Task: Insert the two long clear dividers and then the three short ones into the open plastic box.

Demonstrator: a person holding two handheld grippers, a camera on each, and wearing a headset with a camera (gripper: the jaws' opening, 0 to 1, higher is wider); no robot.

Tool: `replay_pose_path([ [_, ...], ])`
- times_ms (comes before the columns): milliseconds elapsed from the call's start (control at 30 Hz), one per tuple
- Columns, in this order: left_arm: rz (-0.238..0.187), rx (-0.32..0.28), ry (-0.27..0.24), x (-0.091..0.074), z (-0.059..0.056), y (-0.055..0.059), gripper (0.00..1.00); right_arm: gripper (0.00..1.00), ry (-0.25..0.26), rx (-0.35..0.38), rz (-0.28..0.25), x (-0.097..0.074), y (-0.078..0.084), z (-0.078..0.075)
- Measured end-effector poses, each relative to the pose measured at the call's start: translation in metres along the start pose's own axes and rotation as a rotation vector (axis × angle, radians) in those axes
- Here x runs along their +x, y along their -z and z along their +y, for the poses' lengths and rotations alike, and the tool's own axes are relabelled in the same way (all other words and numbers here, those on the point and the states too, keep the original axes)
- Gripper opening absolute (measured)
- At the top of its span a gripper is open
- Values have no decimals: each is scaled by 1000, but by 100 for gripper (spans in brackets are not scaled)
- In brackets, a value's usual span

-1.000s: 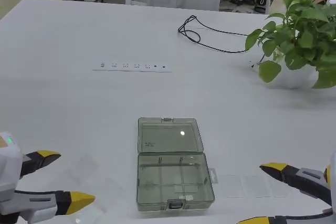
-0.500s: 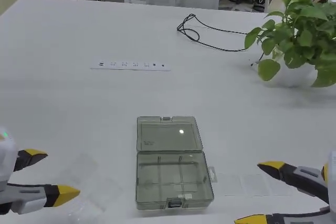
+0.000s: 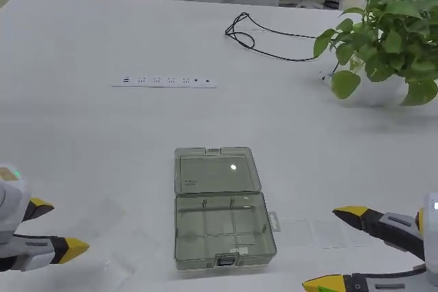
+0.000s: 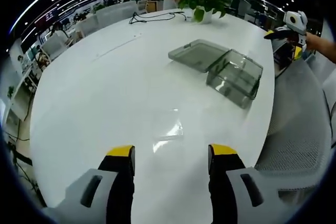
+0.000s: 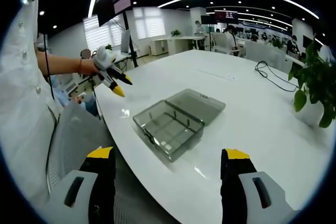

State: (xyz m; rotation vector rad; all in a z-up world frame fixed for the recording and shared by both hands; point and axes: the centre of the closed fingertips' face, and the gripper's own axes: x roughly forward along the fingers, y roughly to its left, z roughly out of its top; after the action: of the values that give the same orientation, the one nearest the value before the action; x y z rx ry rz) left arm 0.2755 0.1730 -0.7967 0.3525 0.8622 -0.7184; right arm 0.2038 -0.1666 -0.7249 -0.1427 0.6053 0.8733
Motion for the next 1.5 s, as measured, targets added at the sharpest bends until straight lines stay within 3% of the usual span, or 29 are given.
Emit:
replay_pose_path([
  [233, 67, -5, 5, 13, -2, 11, 48, 83, 1, 4, 0, 1, 1, 0],
  [400, 87, -38, 0, 21, 0, 15, 45, 83, -2, 7, -2, 2, 1, 0],
  [1000, 183, -29, -16, 39, 1, 26, 42, 83, 1, 19, -8, 4, 1, -2],
  [1500, 214, -79, -45, 41, 6, 25, 39, 82, -2, 28, -16, 7, 2, -4],
])
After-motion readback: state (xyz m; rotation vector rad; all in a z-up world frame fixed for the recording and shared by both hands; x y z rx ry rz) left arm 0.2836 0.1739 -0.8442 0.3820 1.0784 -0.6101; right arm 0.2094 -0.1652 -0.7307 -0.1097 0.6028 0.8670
